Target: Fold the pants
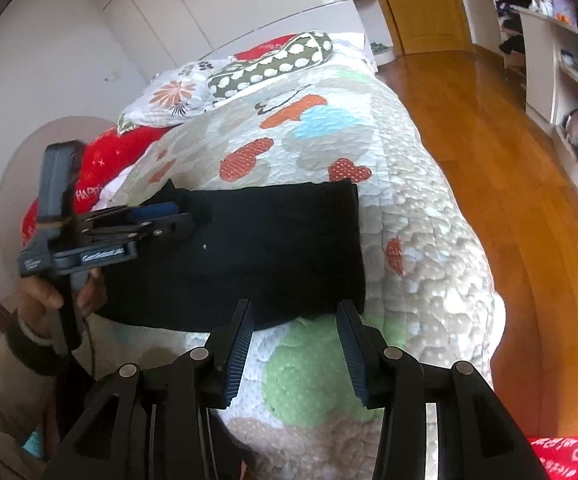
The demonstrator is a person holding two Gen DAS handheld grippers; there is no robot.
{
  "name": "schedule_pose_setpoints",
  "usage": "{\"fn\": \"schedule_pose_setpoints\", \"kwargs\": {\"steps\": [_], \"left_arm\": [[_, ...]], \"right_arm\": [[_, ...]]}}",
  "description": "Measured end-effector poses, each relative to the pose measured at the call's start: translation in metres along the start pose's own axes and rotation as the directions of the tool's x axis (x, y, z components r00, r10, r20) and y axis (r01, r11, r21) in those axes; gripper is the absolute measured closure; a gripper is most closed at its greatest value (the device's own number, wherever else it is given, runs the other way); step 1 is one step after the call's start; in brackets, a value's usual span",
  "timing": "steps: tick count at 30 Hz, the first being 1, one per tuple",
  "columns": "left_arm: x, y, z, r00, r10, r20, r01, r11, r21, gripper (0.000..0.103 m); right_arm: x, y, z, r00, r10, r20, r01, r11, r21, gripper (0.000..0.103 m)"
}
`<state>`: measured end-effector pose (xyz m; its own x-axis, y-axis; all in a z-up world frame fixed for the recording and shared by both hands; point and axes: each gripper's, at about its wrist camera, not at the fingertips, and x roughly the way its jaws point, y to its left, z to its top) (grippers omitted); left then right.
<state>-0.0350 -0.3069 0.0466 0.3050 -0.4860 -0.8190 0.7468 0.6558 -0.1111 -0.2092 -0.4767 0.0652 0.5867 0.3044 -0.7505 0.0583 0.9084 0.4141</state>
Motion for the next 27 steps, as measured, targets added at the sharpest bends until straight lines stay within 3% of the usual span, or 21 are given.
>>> {"fn": "schedule_pose_setpoints", "kwargs": {"steps": [6, 12, 13, 15, 20, 22, 23, 24, 26, 27], "left_arm": [[0.034, -0.020, 0.031, 0.997, -0.063, -0.052, 0.066, 0.996, 0.056, 0.052], [0.063, -0.035, 0.055, 0.993, -0.091, -0.078, 0.101, 0.984, 0.149, 0.051], [0.066, -0.035, 0.058, 0.992, -0.102, -0.081, 0.113, 0.982, 0.151, 0.047], [0.076, -0.036, 0.067, 0.984, -0.148, -0.094, 0.161, 0.975, 0.152, 0.024], [0.095, -0.040, 0.074, 0.981, -0.170, -0.093, 0.186, 0.964, 0.192, 0.024], [0.097, -0.037, 0.075, 0.976, -0.197, -0.094, 0.211, 0.963, 0.166, 0.029], [0.097, -0.037, 0.075, 0.974, -0.207, -0.091, 0.220, 0.961, 0.166, 0.041], [0.095, -0.037, 0.074, 0.971, -0.225, -0.087, 0.237, 0.956, 0.171, 0.062], [0.094, -0.037, 0.074, 0.963, -0.254, -0.094, 0.266, 0.951, 0.155, 0.079], [0.094, -0.037, 0.074, 0.959, -0.266, -0.095, 0.277, 0.950, 0.145, 0.083]], "right_arm": [[0.013, -0.015, -0.007, 1.000, 0.011, -0.012, -0.010, 0.997, 0.070, 0.058], [0.015, -0.036, -0.010, 0.988, 0.131, 0.086, -0.145, 0.971, 0.188, 0.048], [0.015, -0.036, -0.010, 0.988, 0.131, 0.086, -0.145, 0.971, 0.188, 0.046], [0.020, -0.043, -0.009, 0.978, 0.167, 0.122, -0.191, 0.956, 0.223, 0.043], [0.029, -0.044, -0.008, 0.970, 0.169, 0.176, -0.208, 0.950, 0.231, 0.041], [0.034, -0.043, -0.008, 0.966, 0.156, 0.205, -0.200, 0.956, 0.216, 0.041], [0.034, -0.041, -0.008, 0.966, 0.147, 0.215, -0.193, 0.958, 0.212, 0.041], [0.037, -0.035, -0.007, 0.968, 0.128, 0.217, -0.169, 0.969, 0.182, 0.042], [0.038, -0.026, -0.004, 0.972, 0.123, 0.200, -0.152, 0.979, 0.134, 0.053], [0.039, -0.025, -0.003, 0.970, 0.143, 0.197, -0.171, 0.976, 0.136, 0.068]]}}
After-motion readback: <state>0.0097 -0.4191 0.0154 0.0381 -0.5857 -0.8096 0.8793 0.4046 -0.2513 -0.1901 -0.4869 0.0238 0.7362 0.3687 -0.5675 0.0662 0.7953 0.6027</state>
